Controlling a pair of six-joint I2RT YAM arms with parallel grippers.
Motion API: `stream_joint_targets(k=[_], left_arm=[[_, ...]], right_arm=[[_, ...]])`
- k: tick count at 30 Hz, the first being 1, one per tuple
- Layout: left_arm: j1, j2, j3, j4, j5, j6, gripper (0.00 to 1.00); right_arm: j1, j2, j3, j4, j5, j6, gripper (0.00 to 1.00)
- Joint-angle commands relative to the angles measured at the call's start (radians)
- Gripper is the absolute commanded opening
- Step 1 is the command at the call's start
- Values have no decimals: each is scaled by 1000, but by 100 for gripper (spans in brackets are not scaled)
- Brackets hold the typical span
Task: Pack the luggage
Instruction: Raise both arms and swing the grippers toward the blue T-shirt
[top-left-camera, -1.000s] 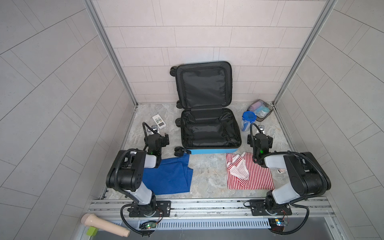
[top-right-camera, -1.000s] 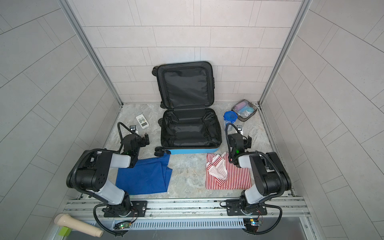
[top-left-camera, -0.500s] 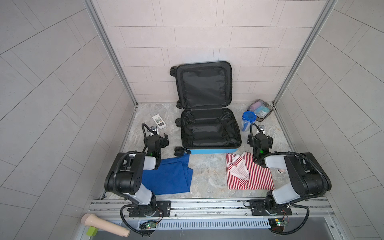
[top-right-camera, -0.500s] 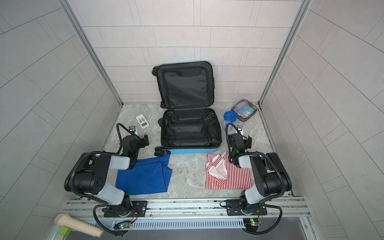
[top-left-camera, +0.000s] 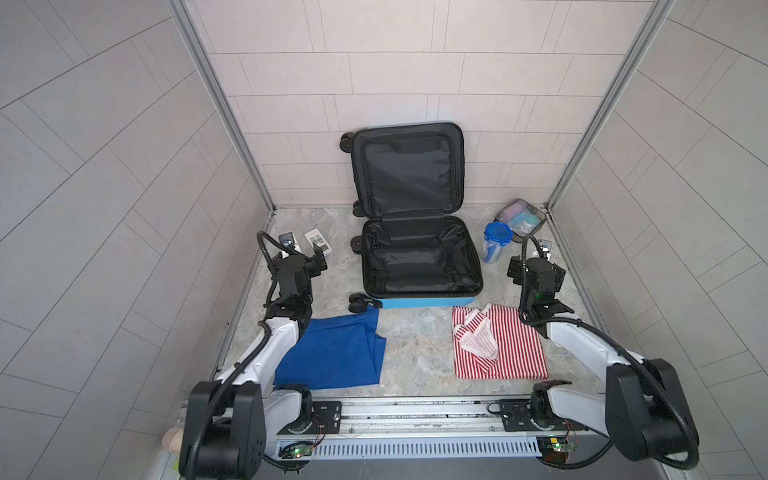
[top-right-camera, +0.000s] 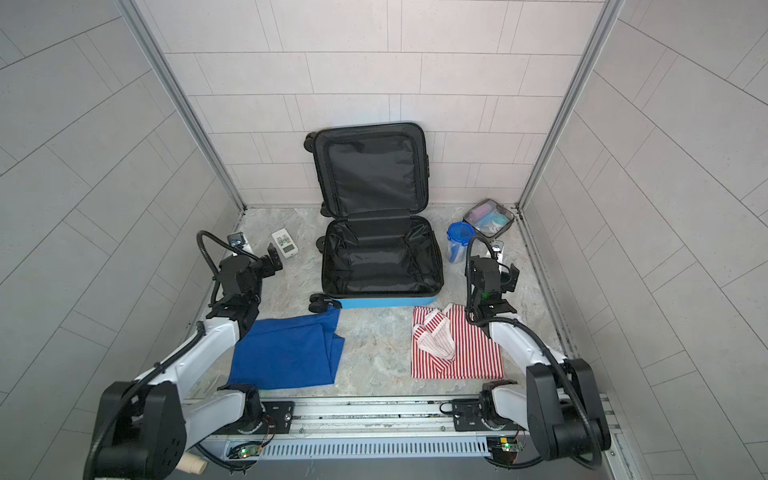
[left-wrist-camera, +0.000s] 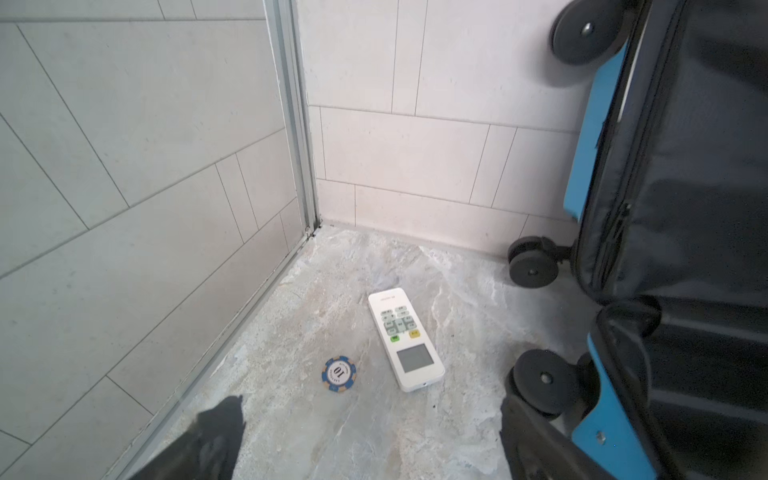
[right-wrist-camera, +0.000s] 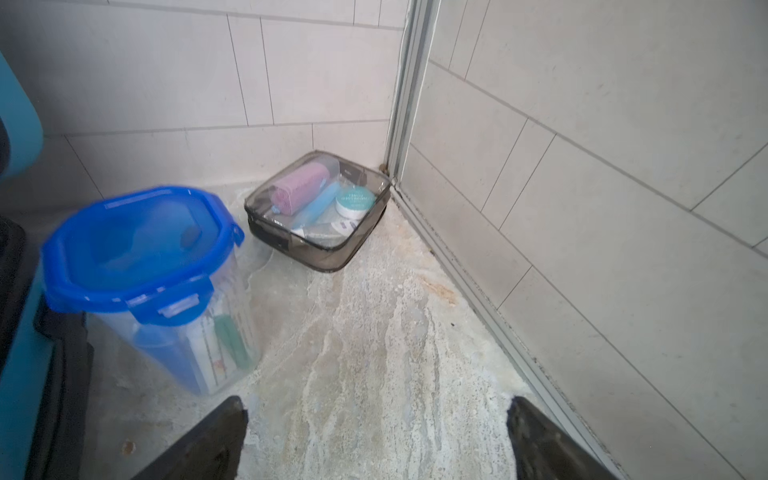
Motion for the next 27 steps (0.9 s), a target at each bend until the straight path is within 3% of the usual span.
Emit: stream_joint_targets(k=[1,5,7,8,10,13,15,18,21,23,27], left_arm=[[5,-79,132,-344,-28,-151,100],[8,-135,258,-651,-117,-343,100],[19,-152,296,-746,-52,-385,100],[23,-156,309,-786,8,-387,100],[27,-155,335,-866,123,-397,99],[25,-156,323,-966,274,-439,88],[24,-160,277,-997,362,-486,81],[13,-167,182,-1044,473,-553,73],[-71,-189,99,-1085,460,-623,69],[-185,-226,42,-1083,398,-689,69],[-375,-257,-39,-1061,317,-814,69]], right_arm=[[-4,-69,121,-325,24,115,100],[-28,-107,271,-655,30,252,99],[-65,-117,324,-780,-19,350,100],[-100,-124,343,-815,-134,370,99],[-146,-127,355,-824,-373,394,87],[-132,-104,363,-845,-667,411,73],[-61,-93,357,-882,-690,450,75],[148,-108,312,-865,-629,521,84],[375,-137,263,-792,-555,603,89],[517,-135,239,-741,-509,652,89],[709,-72,219,-655,-465,713,89]])
